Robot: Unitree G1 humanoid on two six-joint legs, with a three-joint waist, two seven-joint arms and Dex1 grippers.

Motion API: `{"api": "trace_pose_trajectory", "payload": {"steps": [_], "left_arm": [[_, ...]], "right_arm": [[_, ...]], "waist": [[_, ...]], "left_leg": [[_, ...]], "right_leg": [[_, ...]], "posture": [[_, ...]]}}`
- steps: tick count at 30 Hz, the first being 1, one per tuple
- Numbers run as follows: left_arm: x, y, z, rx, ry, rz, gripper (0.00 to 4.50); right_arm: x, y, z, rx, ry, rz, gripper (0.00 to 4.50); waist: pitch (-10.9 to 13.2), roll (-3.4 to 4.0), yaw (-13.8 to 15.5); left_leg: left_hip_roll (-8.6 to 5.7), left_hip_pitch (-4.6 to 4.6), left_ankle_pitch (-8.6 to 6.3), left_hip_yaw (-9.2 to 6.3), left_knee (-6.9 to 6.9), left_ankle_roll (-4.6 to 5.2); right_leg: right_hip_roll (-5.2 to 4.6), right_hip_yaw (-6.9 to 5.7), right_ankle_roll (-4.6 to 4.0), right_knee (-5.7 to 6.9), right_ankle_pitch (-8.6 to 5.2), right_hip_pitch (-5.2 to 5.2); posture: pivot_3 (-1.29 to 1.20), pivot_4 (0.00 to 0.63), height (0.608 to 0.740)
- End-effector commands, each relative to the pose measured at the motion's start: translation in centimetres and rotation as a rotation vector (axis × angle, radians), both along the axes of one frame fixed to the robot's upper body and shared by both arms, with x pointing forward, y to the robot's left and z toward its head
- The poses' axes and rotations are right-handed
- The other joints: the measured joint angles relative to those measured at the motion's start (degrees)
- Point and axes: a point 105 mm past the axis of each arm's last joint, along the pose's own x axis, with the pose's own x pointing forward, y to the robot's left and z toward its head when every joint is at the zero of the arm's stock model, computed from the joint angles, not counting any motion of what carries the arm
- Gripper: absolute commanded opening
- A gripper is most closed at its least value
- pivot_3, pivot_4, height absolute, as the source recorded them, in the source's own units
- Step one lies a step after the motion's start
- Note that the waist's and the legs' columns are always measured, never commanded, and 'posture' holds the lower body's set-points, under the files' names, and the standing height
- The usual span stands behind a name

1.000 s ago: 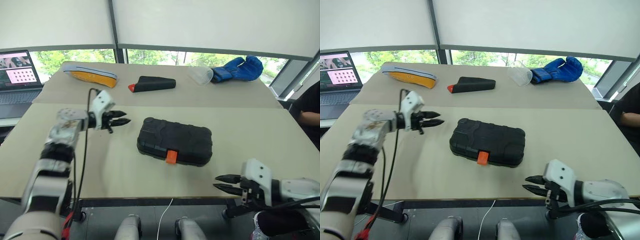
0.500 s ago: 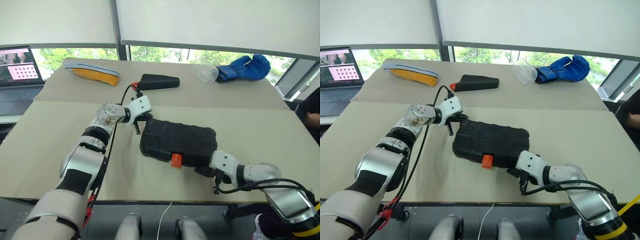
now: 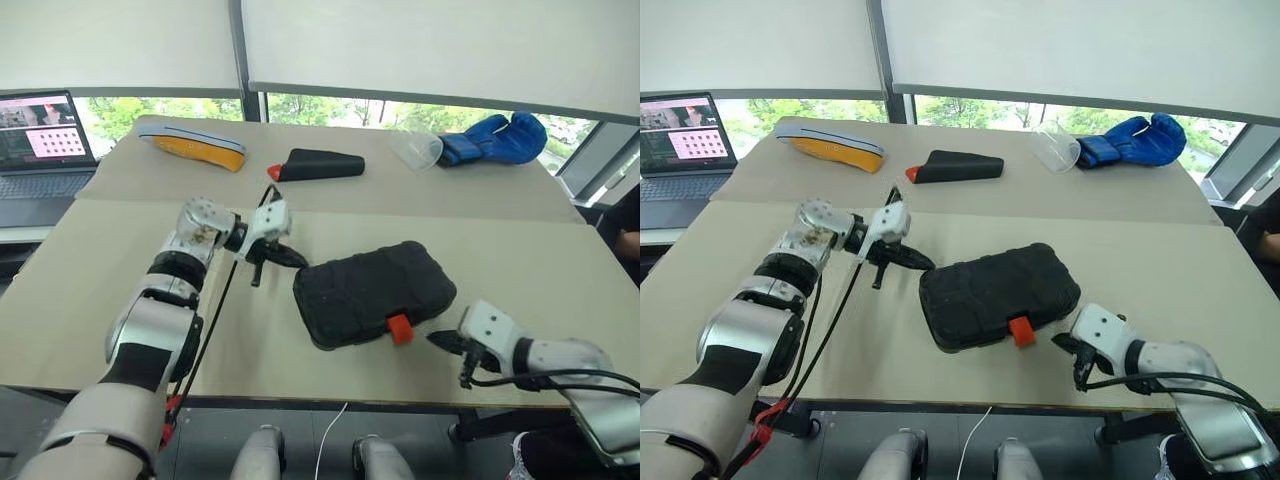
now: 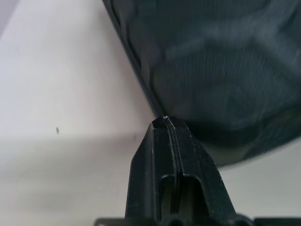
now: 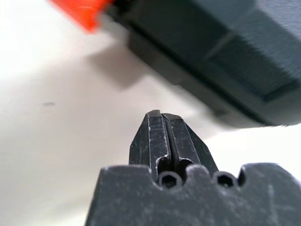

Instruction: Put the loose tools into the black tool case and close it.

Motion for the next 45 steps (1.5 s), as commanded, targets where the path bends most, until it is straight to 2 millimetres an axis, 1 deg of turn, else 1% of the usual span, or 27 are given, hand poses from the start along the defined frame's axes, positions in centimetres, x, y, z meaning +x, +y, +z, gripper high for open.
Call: {"api": "trace_pose_trajectory", "payload": {"steps": [1,3,4,6,7,8,10,11,12,14,18,23,25,27,31,34,36,37,38,40,42,45], "left_arm": [[-1.5,-3.1,4.3,-0.112,0.015,-0.121,0.02],[-3.0,-5.5,3.2,-0.100,0.026,-0.218,0.02],[-3.6,-6.7,2.2,-0.088,0.029,-0.252,0.02],[-3.9,-8.1,0.5,-0.074,0.023,-0.256,0.02],[-4.0,-8.9,-0.6,-0.058,0.027,-0.243,0.02],[-4.1,-9.4,-1.6,-0.038,0.036,-0.231,0.02],[-4.1,-9.8,-3.8,0.029,0.016,-0.211,0.02],[-4.0,-9.7,-4.8,0.065,-0.006,-0.201,0.02],[-4.0,-9.6,-5.5,0.091,-0.023,-0.194,0.02],[-3.8,-9.1,-6.1,0.113,-0.030,-0.182,0.02],[-3.7,-8.4,-6.6,0.122,-0.039,-0.164,0.02],[-4.1,-8.3,-6.7,0.107,-0.026,-0.166,0.02],[-4.2,-8.3,-6.7,0.105,-0.029,-0.169,0.02],[-4.3,-8.4,-6.7,0.101,-0.031,-0.169,0.02],[-4.4,-8.4,-6.6,0.091,-0.036,-0.168,0.02],[-4.4,-8.5,-6.4,0.086,-0.041,-0.170,0.02],[-4.3,-8.6,-6.3,0.084,-0.044,-0.170,0.02],[-4.3,-8.7,-6.2,0.083,-0.046,-0.170,0.02],[-4.3,-8.7,-6.2,0.082,-0.048,-0.171,0.02],[-4.3,-8.7,-6.2,0.084,-0.052,-0.174,0.02],[-4.3,-8.8,-6.2,0.086,-0.055,-0.177,0.02],[-4.4,-8.9,-6.2,0.087,-0.057,-0.183,0.02]], "right_arm": [[-1.4,1.2,2.5,0.088,-0.005,0.048,0.00],[-1.8,1.9,2.9,0.138,-0.002,0.049,0.00],[-1.8,2.3,3.0,0.155,-0.004,0.047,0.00],[-1.7,2.7,3.1,0.174,-0.008,0.042,0.00],[-1.6,2.9,3.2,0.188,-0.010,0.041,0.00],[-1.5,3.2,3.2,0.200,-0.012,0.040,0.00],[-1.2,3.6,3.3,0.214,-0.014,0.044,0.00],[-1.0,3.7,3.2,0.215,-0.015,0.047,0.00],[-0.9,3.7,3.1,0.214,-0.017,0.050,0.00],[-0.6,3.9,3.0,0.218,-0.018,0.058,0.00],[0.1,4.3,2.5,0.233,-0.016,0.066,0.00],[1.2,4.5,0.8,0.229,-0.010,0.048,0.00],[1.7,4.7,0.6,0.241,-0.016,0.034,0.00],[1.8,4.8,0.6,0.247,-0.008,0.040,0.00],[0.3,5.1,1.8,0.278,0.022,0.100,0.00],[-1.0,5.2,3.1,0.329,0.051,0.130,0.00],[-2.0,5.6,4.2,0.378,0.081,0.169,0.00],[-2.2,5.8,4.6,0.391,0.081,0.179,0.00],[-2.1,5.9,4.9,0.397,0.072,0.173,0.00],[-1.0,5.8,4.8,0.386,0.046,0.125,0.00],[0.0,5.7,4.3,0.350,0.024,0.090,0.00],[1.4,5.5,3.4,0.332,0.014,0.035,0.00]], "waist": [[0.00,0.01,-0.28],[-0.02,0.03,-0.51],[-0.03,0.05,-0.54],[-0.06,0.10,-0.52],[-0.06,0.10,-0.51],[-0.05,0.09,-0.67],[-0.04,0.07,-1.18],[-0.04,0.06,-1.29],[-0.05,0.08,-1.37],[-0.08,0.12,-1.40],[-0.10,0.12,-1.56],[-0.20,0.18,-1.84],[-0.24,0.22,-1.89],[-0.27,0.28,-1.90],[-0.29,0.30,-1.80],[-0.29,0.31,-1.76],[-0.29,0.30,-1.77],[-0.29,0.30,-1.79],[-0.29,0.30,-1.80],[-0.29,0.30,-1.84],[-0.29,0.30,-1.84],[-0.30,0.30,-1.81]], "left_leg": [[0.01,0.01,0.00,-0.02,0.00,0.00],[0.01,0.12,0.00,-0.04,0.01,0.00],[0.01,0.16,0.00,-0.04,0.03,0.00],[0.02,0.30,0.00,-0.03,0.05,0.00],[0.01,0.31,0.00,-0.03,0.07,0.00],[0.01,0.30,0.01,-0.03,0.10,0.00],[0.06,0.26,0.01,-0.03,0.21,0.01],[0.06,0.27,0.01,-0.04,0.22,0.02],[0.08,0.29,0.02,-0.08,0.22,0.02],[0.07,0.53,0.01,-0.07,0.22,0.01],[0.06,0.63,0.01,-0.04,0.22,0.00],[0.08,0.76,0.01,-0.03,0.19,0.00],[0.07,0.77,0.01,-0.01,0.19,0.01],[0.07,0.79,0.01,0.01,0.19,0.01],[0.08,0.77,0.01,0.02,0.17,0.01],[0.08,0.77,0.01,0.03,0.17,0.01],[0.09,0.77,0.01,0.03,0.17,0.01],[0.09,0.77,0.01,0.03,0.17,0.01],[0.09,0.78,0.01,0.03,0.17,0.01],[0.10,0.82,0.00,0.03,0.16,-0.01],[0.09,0.84,-0.18,0.03,0.16,-0.30],[0.09,0.84,-0.19,0.04,0.16,-0.32]], "right_leg": [[0.01,0.00,0.07,0.02,-0.05,0.01],[0.00,0.00,0.25,0.03,-0.16,0.10],[0.00,0.00,0.30,0.04,-0.20,0.13],[0.00,0.01,0.19,0.05,-0.26,0.26],[0.00,0.02,-0.07,0.06,-0.39,0.25],[0.00,0.02,-0.09,0.09,-0.37,0.22],[0.11,0.11,-0.15,0.23,-0.31,0.10],[0.13,0.13,-0.16,0.25,-0.30,0.09],[0.16,0.12,-0.16,0.27,-0.29,0.12],[0.14,0.15,-0.15,0.26,-0.28,0.32],[0.10,0.14,-0.15,0.24,-0.21,0.41],[0.10,0.15,-0.18,0.24,-0.19,0.48],[0.10,0.15,-0.18,0.24,-0.19,0.48],[0.11,0.18,-0.18,0.24,-0.19,0.47],[0.12,0.19,-0.21,0.24,-0.21,0.46],[0.12,0.20,-0.21,0.24,-0.23,0.46],[0.12,0.20,-0.20,0.23,-0.24,0.47],[0.12,0.20,-0.20,0.21,-0.23,0.49],[0.11,0.20,-0.20,0.21,-0.23,0.50],[0.12,0.20,-0.20,0.21,-0.23,0.52],[0.09,0.20,-0.19,0.20,-0.23,0.53],[0.09,0.19,-0.20,0.19,-0.23,0.50]], "posture": [[0.00,0.150,0.740],[0.00,0.150,0.740],[0.00,0.150,0.740],[0.00,0.150,0.740],[0.00,0.150,0.740],[0.00,0.150,0.740],[0.00,0.150,0.740],[0.00,0.150,0.740],[0.00,0.150,0.740],[0.00,0.150,0.740],[0.00,0.150,0.740],[0.00,0.150,0.740],[0.00,0.150,0.740],[0.00,0.150,0.740],[0.00,0.150,0.740],[0.00,0.150,0.740],[0.00,0.150,0.740],[0.00,0.150,0.740],[0.00,0.150,0.740],[0.00,0.150,0.740],[0.00,0.150,0.740],[0.00,0.150,0.740]]}}
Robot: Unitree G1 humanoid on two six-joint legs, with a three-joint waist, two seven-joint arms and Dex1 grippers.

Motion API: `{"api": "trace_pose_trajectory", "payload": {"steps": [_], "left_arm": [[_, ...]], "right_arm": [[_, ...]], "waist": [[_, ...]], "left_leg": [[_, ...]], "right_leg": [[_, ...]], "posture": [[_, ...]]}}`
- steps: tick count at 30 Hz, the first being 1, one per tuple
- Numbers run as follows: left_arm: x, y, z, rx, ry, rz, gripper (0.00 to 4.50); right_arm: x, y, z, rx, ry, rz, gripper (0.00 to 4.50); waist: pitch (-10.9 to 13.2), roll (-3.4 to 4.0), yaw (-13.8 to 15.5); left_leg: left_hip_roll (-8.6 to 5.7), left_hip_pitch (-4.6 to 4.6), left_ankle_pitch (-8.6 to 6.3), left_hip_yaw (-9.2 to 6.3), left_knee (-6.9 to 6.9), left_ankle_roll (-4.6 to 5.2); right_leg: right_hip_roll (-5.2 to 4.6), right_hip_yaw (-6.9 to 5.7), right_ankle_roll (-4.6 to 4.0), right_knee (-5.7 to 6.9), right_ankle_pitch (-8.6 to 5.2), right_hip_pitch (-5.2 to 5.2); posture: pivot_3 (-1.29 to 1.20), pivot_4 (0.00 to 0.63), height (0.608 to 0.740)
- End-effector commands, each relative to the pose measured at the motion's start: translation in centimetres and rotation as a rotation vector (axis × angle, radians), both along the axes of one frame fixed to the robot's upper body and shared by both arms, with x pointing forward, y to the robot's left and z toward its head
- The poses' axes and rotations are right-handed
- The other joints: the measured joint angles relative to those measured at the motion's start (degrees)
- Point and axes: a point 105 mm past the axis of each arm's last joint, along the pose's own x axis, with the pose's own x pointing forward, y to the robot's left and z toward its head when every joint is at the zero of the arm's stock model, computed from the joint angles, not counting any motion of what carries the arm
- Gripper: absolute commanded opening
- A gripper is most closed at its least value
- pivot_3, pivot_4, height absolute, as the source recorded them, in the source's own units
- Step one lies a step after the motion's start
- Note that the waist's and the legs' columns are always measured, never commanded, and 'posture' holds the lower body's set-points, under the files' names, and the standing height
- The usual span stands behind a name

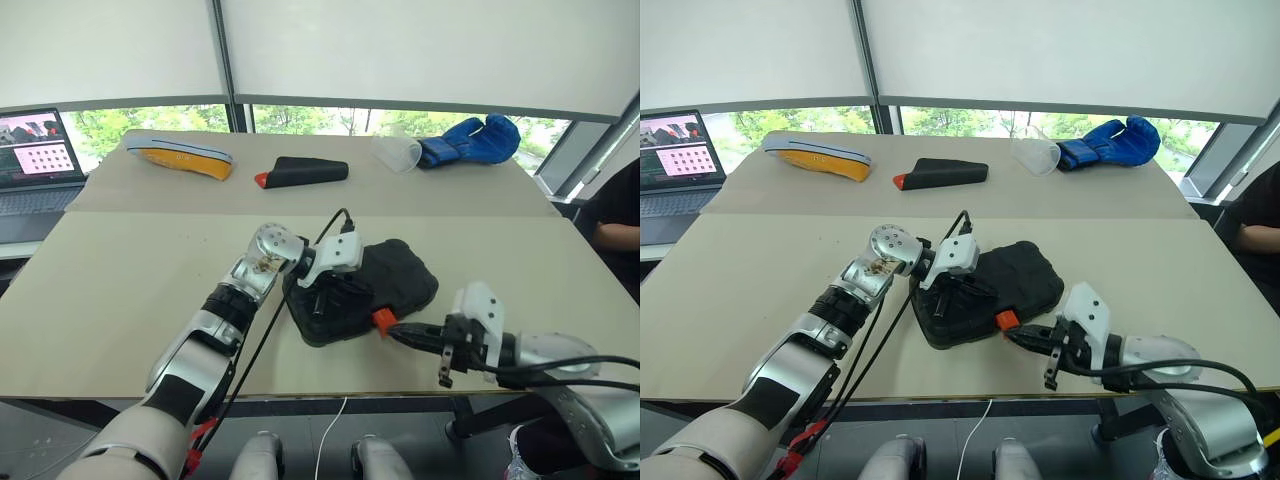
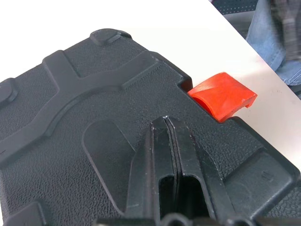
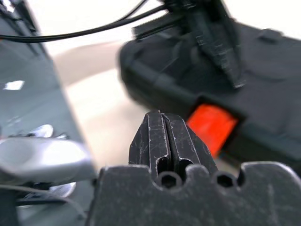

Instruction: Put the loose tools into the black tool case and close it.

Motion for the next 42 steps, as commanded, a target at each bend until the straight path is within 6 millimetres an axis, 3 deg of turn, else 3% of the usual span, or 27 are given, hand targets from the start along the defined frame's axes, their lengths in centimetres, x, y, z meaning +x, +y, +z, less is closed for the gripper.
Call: {"api": "trace_pose_trajectory", "payload": {"steps": [1,7,12,19,21,23,30,42], "left_arm": [[-0.3,0.4,-1.9,0.080,0.033,-0.001,0.02],[-0.2,0.4,-1.9,0.078,0.028,0.000,0.02],[-0.1,0.4,-1.9,0.077,0.023,0.003,0.02],[0.0,0.4,-1.9,0.077,0.022,0.003,0.02],[0.0,0.4,-2.0,0.075,0.021,0.007,0.02],[0.0,0.3,-2.0,0.074,0.020,0.007,0.02],[-0.1,0.1,-2.0,0.073,0.018,-0.003,0.02],[0.1,0.4,-2.0,0.074,0.017,0.006,0.02]], "right_arm": [[1.2,-0.6,-1.1,-0.039,-0.004,-0.053,0.00],[0.6,-0.7,-4.0,-0.119,0.053,-0.028,0.00],[0.7,-0.1,-4.8,-0.127,0.044,-0.027,0.00],[-0.3,0.1,0.7,0.044,-0.003,0.000,0.00],[0.0,0.3,2.5,0.092,-0.025,-0.008,0.00],[0.6,0.3,2.9,0.088,-0.032,-0.030,0.00],[2.1,-0.2,0.5,-0.062,-0.004,-0.064,0.00],[-0.9,-1.8,-1.8,-0.105,0.077,-0.094,0.00]], "waist": [[0.00,0.00,0.05],[0.00,0.01,0.10],[0.00,0.01,0.08],[-0.01,0.01,0.10],[-0.01,0.01,0.09],[-0.01,0.01,0.04],[-0.01,0.01,0.15],[-0.02,0.01,0.23]], "left_leg": [[0.00,-0.02,0.01,0.01,-0.01,0.02],[-0.01,-0.08,0.19,0.05,-0.02,0.32],[-0.01,-0.07,0.19,0.05,-0.05,0.31],[0.00,-0.09,0.19,0.05,-0.07,0.31],[0.00,-0.08,0.19,0.05,-0.07,0.31],[0.00,-0.07,0.18,0.05,-0.08,0.29],[-0.01,-0.09,0.06,0.07,-0.17,0.10],[-0.02,-0.27,0.20,0.07,-0.16,0.32]], "right_leg": [[-0.01,0.00,0.00,0.00,0.00,-0.01],[-0.02,0.01,0.00,-0.06,-0.04,-0.01],[-0.01,0.01,0.01,-0.04,-0.03,-0.05],[-0.01,0.01,0.02,-0.03,-0.02,-0.07],[-0.01,0.01,0.02,-0.04,-0.02,-0.06],[-0.02,0.02,0.02,-0.04,-0.02,-0.06],[-0.04,0.01,-0.01,-0.08,-0.03,-0.12],[-0.04,0.02,0.03,-0.11,-0.04,-0.22]], "posture": [[0.00,0.150,0.740],[0.00,0.150,0.740],[0.00,0.150,0.740],[0.00,0.150,0.740],[0.00,0.150,0.740],[0.00,0.150,0.740],[0.00,0.150,0.740],[0.00,0.150,0.740]]}}
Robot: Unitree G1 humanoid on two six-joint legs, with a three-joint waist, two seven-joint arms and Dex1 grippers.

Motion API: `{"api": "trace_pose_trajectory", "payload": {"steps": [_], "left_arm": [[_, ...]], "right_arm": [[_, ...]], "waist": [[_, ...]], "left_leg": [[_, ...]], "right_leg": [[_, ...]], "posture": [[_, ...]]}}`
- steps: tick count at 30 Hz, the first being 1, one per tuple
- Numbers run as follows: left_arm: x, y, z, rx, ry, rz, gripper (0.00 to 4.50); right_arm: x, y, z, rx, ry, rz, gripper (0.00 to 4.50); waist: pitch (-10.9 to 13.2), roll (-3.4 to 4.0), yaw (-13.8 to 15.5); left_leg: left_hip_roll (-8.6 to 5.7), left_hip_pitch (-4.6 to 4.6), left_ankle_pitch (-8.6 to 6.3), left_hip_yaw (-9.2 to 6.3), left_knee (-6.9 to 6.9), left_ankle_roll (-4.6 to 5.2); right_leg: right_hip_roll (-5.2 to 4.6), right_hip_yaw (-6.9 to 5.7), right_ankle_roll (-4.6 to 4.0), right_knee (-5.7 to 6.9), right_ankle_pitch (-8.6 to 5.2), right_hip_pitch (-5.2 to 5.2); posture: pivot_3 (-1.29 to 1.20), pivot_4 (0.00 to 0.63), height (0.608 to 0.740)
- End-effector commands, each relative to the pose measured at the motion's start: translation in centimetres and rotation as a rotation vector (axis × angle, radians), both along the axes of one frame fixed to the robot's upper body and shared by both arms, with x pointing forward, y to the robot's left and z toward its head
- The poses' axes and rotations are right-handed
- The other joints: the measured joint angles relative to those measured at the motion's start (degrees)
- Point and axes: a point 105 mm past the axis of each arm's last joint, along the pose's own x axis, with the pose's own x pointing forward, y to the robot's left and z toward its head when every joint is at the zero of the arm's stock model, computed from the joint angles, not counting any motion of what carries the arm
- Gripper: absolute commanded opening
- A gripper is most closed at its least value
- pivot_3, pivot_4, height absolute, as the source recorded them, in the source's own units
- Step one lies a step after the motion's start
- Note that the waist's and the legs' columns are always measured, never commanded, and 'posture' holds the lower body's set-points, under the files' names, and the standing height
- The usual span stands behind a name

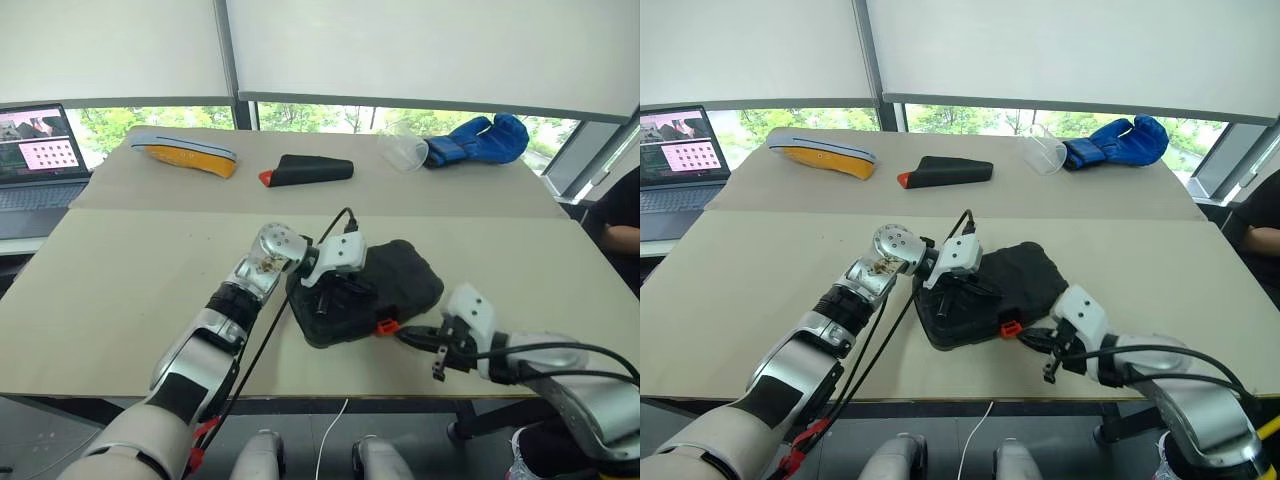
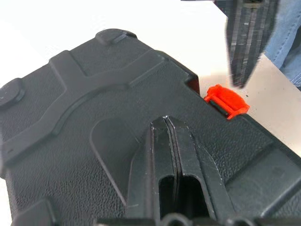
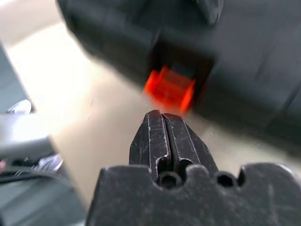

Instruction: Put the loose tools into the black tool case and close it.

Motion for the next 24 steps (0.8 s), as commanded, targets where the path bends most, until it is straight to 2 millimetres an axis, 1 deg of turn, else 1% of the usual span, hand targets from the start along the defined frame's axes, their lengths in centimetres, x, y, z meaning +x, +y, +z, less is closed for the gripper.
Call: {"api": "trace_pose_trajectory", "payload": {"steps": [1,5,8,10,13,15,17,24], "left_arm": [[-0.1,0.5,-2.1,0.084,0.034,0.014,0.02],[-0.2,0.2,-2.0,0.083,0.031,0.004,0.02],[-0.2,0.0,-1.9,0.082,0.029,-0.003,0.02],[-0.3,-0.1,-1.9,0.084,0.027,-0.010,0.02],[-0.3,-0.1,-2.0,0.087,0.025,-0.016,0.02],[-0.3,-0.1,-2.0,0.092,0.020,-0.020,0.02],[-0.3,-0.1,-2.1,0.097,0.014,-0.023,0.02],[-0.6,-0.1,-3.0,0.112,0.003,-0.036,0.02]], "right_arm": [[0.1,0.0,1.2,0.012,-0.072,-0.013,0.00],[0.1,0.5,-0.1,0.010,-0.052,-0.026,0.00],[0.6,0.8,-1.2,-0.008,-0.056,-0.033,0.00],[1.5,1.0,-1.5,-0.025,-0.084,-0.050,0.00],[2.8,1.2,-1.5,-0.029,-0.125,-0.076,0.00],[3.4,1.5,-0.9,-0.018,-0.159,-0.080,0.00],[3.6,1.9,-0.1,0.006,-0.179,-0.075,0.00],[3.2,3.6,4.3,0.120,-0.237,-0.045,0.00]], "waist": [[0.00,0.00,-0.19],[0.00,0.00,-0.22],[0.00,0.00,-0.11],[0.00,0.00,-0.10],[0.00,0.00,-0.18],[0.00,0.00,-0.17],[0.00,0.00,-0.08],[0.00,-0.01,-0.58]], "left_leg": [[0.00,0.00,0.00,0.00,0.00,0.00],[0.00,0.02,-0.04,0.00,0.00,-0.06],[0.00,0.01,-0.05,0.00,0.00,-0.08],[-0.02,-0.01,-0.01,0.00,0.00,-0.02],[-0.03,-0.02,-0.01,0.01,0.01,-0.02],[-0.02,-0.03,-0.01,0.00,0.00,-0.02],[-0.02,-0.04,-0.01,0.01,-0.01,-0.02],[0.03,-0.09,0.00,0.00,-0.02,0.00]], "right_leg": [[0.00,0.00,0.01,0.00,0.01,-0.01],[0.00,0.00,0.01,0.01,0.02,-0.01],[0.00,-0.01,0.01,0.00,0.02,-0.01],[-0.01,0.00,0.01,-0.03,0.02,-0.02],[-0.02,0.00,0.02,-0.05,0.03,-0.03],[0.00,0.00,0.02,-0.04,0.03,-0.05],[0.00,0.00,0.02,-0.03,0.03,-0.06],[0.05,0.00,-0.01,-0.03,0.03,-0.12]], "posture": [[0.00,0.150,0.740],[0.00,0.150,0.740],[0.00,0.150,0.740],[0.00,0.150,0.740],[0.00,0.150,0.740],[0.00,0.150,0.740],[0.00,0.150,0.740],[0.00,0.150,0.740]]}}
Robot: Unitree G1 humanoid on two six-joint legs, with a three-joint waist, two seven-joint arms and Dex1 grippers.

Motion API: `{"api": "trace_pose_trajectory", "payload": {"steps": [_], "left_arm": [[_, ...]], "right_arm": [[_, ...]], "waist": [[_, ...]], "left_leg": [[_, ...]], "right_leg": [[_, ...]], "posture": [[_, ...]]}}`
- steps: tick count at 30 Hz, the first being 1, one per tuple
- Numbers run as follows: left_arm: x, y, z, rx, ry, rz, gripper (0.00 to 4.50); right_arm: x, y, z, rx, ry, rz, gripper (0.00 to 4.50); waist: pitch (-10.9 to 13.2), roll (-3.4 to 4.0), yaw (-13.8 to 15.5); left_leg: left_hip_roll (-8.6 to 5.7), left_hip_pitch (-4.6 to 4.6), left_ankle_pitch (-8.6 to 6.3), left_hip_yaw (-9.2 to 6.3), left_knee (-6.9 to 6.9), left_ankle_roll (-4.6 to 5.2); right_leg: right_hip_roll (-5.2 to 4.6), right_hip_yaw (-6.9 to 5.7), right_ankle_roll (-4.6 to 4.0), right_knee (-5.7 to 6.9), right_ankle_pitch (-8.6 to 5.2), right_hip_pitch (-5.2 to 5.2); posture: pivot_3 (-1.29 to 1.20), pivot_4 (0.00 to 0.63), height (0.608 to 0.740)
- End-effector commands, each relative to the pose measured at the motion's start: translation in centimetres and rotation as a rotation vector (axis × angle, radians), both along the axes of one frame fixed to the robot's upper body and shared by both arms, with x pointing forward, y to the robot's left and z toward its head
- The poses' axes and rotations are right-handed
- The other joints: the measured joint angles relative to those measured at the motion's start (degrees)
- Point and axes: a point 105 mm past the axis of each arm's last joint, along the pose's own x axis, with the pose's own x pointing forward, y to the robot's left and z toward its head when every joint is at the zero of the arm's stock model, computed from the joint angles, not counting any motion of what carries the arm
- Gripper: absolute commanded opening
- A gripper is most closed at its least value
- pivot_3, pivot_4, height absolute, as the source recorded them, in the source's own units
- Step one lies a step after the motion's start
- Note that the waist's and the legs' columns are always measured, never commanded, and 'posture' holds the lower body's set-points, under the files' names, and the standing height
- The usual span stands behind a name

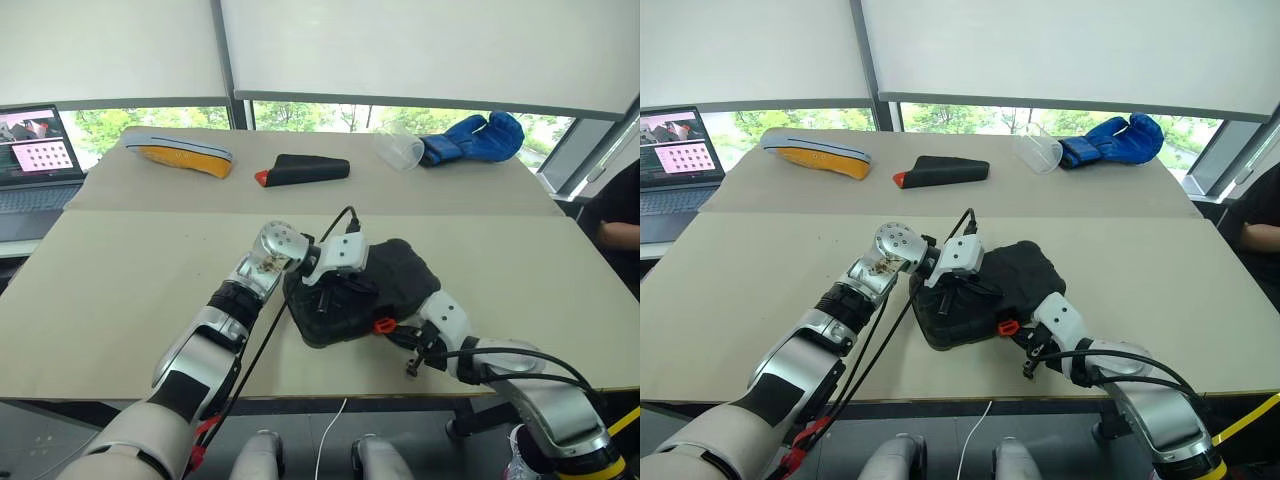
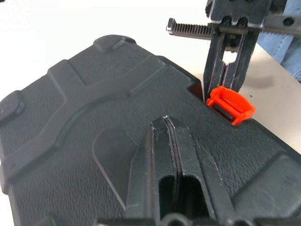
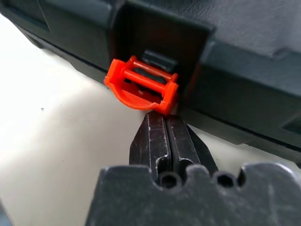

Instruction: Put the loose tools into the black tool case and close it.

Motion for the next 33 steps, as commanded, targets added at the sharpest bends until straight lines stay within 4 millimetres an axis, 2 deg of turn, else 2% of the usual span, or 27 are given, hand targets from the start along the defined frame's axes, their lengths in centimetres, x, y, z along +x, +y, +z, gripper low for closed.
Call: {"api": "trace_pose_trajectory", "payload": {"steps": [1,7,10,12,15,19,21,23,24,25,28,29,33], "left_arm": [[-0.6,0.3,-3.2,0.110,0.050,-0.003,0.02],[-0.7,0.4,-3.7,0.130,0.034,-0.016,0.02],[-0.7,0.4,-3.7,0.130,0.033,-0.015,0.02],[-0.6,0.6,-3.8,0.135,0.027,-0.007,0.02],[-0.2,1.0,-3.9,0.140,0.020,0.011,0.02],[0.9,2.8,-2.8,0.115,0.048,0.086,0.02],[1.5,4.1,-1.9,0.087,0.074,0.138,0.53],[1.7,6.2,-0.5,0.045,0.130,0.183,0.96],[1.7,7.5,0.4,0.023,0.152,0.203,1.21],[1.6,8.3,0.9,0.009,0.164,0.216,1.62],[-0.1,13.5,3.5,-0.021,0.216,0.253,2.56],[-0.9,15.0,4.4,-0.031,0.239,0.276,2.77],[-3.6,18.7,6.3,-0.032,0.321,0.365,4.28]], "right_arm": [[0.2,1.9,5.8,0.109,-0.181,0.057,0.00],[0.8,1.8,6.2,0.109,-0.176,0.033,0.00],[0.6,2.0,6.1,0.126,-0.161,0.039,0.00],[0.1,2.1,5.4,0.108,-0.138,0.054,0.00],[-0.7,2.0,4.7,0.086,-0.119,0.071,0.00],[-1.5,0.7,5.9,0.100,-0.135,0.064,0.00],[-1.9,-0.2,6.8,0.121,-0.135,0.059,0.00],[-3.0,-1.3,7.6,0.127,-0.118,0.096,0.58],[-3.6,-1.9,7.9,0.118,-0.114,0.118,0.69],[-4.0,-2.3,8.2,0.110,-0.110,0.133,1.11],[-4.9,-5.4,10.1,0.105,-0.091,0.130,2.18],[-5.3,-6.3,10.8,0.098,-0.083,0.132,2.39],[-6.2,-9.2,12.3,0.071,-0.036,0.148,3.78]], "waist": [[0.00,0.00,-0.21],[0.00,0.00,-0.44],[-0.01,-0.02,-0.44],[-0.03,0.01,-0.25],[-0.06,0.00,0.25],[-0.08,-0.01,0.24],[-0.08,-0.01,-0.04],[-0.08,-0.01,-0.34],[-0.08,-0.01,-0.42],[-0.07,0.00,-0.53],[-0.04,0.04,-1.44],[-0.03,0.04,-1.66],[0.03,0.00,-1.13]], "left_leg": [[0.03,0.00,0.00,0.00,0.00,0.00],[0.07,0.06,0.00,0.00,-0.04,0.00],[0.09,0.18,-0.07,0.00,-0.05,-0.12],[0.08,0.21,-0.18,0.00,-0.05,-0.29],[0.08,0.21,-0.16,0.00,-0.11,-0.26],[0.02,0.12,-0.01,0.06,-0.10,-0.01],[0.02,0.08,-0.01,0.06,-0.10,-0.01],[0.06,0.12,-0.01,0.06,-0.12,-0.01],[0.10,0.19,-0.01,0.06,-0.18,-0.02],[0.13,0.22,-0.02,0.05,-0.20,-0.03],[0.16,0.33,-0.04,0.05,-0.40,-0.06],[0.15,0.32,-0.01,0.06,-0.46,-0.02],[0.13,0.30,0.00,0.07,-0.52,0.00]], "right_leg": [[0.03,0.00,-0.02,0.01,0.02,-0.01],[0.07,0.00,-0.08,0.04,0.10,-0.04],[0.08,0.00,-0.08,0.04,0.11,0.05],[0.07,0.00,-0.09,0.04,0.12,0.06],[0.06,-0.02,-0.14,0.01,0.08,0.09],[-0.03,0.00,-0.08,-0.07,0.01,0.11],[-0.04,0.00,-0.06,-0.07,0.02,0.07],[0.00,0.00,-0.07,-0.01,0.03,0.02],[0.03,0.00,-0.08,0.00,0.03,0.04],[0.06,0.00,-0.12,0.01,0.02,0.03],[0.08,0.01,-0.27,0.04,-0.07,0.01],[0.07,0.05,-0.30,0.04,-0.08,-0.03],[-0.03,0.00,-0.30,0.01,-0.21,-0.02]], "posture": [[0.00,0.150,0.740],[0.00,0.150,0.740],[0.00,0.150,0.740],[0.00,0.150,0.740],[0.00,0.150,0.740],[0.00,0.150,0.740],[0.00,0.150,0.740],[0.00,0.150,0.740],[0.00,0.150,0.740],[0.00,0.150,0.740],[0.00,0.150,0.740],[0.00,0.150,0.740],[0.00,0.150,0.740]]}}
